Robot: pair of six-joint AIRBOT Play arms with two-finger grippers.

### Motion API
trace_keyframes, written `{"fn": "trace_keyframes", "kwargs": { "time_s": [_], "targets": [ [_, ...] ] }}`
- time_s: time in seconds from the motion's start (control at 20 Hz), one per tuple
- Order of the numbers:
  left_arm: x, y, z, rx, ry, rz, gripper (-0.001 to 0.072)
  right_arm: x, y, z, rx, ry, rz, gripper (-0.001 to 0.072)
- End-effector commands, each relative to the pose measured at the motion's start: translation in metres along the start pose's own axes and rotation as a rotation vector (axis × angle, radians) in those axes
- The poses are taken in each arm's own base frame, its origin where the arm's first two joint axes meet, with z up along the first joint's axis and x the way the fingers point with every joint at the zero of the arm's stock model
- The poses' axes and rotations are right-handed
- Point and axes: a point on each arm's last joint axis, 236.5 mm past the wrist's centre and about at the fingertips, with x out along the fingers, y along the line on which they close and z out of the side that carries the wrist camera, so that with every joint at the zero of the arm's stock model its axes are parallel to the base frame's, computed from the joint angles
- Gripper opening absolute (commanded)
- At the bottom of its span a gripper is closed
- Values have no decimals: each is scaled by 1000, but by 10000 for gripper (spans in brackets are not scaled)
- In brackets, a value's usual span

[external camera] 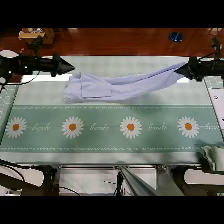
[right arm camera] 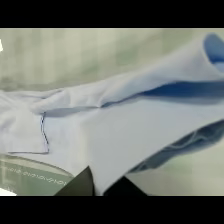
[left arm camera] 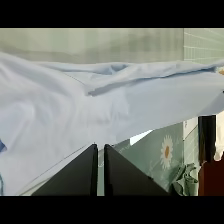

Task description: Fold the shirts.

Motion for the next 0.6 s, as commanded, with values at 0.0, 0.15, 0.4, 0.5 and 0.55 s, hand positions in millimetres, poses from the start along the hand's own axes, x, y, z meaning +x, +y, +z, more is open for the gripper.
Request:
{"fn": "trace_keyframes", "kwargs": {
  "time_s": [0.0, 0.15, 0.4, 0.5, 0.55],
  "targets": [
    [44, -38, -27, 50, 77, -40, 76, -33, 13, -19, -24, 28, -71, 22],
    [86, -72, -59, 115, 145, -63, 63, -53, 33, -31, -29, 36, -75, 22],
    [141, -119, -104, 205, 189, -83, 21, -89, 63, -52, -65, 19, -93, 22],
    [155, -131, -126, 226, 229, -96, 21, -105, 67, -56, -78, -20, -138, 22],
    [164, -133, -135, 231, 245, -97, 22, -113, 70, -57, -86, -40, -156, 22]
  ]
}}
